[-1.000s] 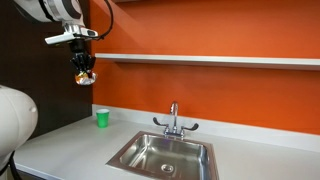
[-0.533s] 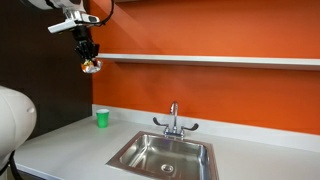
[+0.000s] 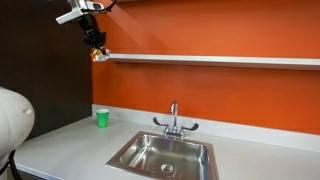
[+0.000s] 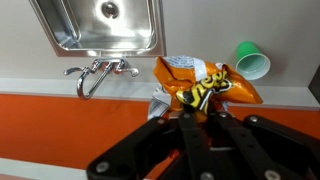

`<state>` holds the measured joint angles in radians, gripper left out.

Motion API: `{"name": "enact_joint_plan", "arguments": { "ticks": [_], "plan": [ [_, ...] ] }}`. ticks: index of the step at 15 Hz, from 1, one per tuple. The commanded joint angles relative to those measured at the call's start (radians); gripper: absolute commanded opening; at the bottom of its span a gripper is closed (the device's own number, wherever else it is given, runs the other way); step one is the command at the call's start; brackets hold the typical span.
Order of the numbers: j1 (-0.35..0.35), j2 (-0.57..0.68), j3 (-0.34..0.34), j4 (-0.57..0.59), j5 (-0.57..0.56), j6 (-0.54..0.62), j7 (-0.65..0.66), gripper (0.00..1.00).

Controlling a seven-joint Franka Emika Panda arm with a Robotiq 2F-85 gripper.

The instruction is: Put the snack packet onto the shelf

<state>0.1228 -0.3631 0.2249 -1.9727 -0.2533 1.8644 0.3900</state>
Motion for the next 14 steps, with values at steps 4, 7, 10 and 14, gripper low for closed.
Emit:
{"name": "enact_joint_plan", "arguments": {
  "ticks": [4, 7, 10, 14],
  "plan": [
    [-0.032, 0.096, 0.015, 0.186, -0.073, -0.059, -0.016, 0.04],
    [-0.04, 0.163, 0.006, 0.279, -0.101, -0.08, -0.029, 0.04],
    [-0.046, 0.249, -0.009, 0.389, -0.13, -0.098, -0.05, 0.04],
    [-0.035, 0.376, -0.043, 0.541, -0.161, -0.112, -0.09, 0.04]
  ]
}}
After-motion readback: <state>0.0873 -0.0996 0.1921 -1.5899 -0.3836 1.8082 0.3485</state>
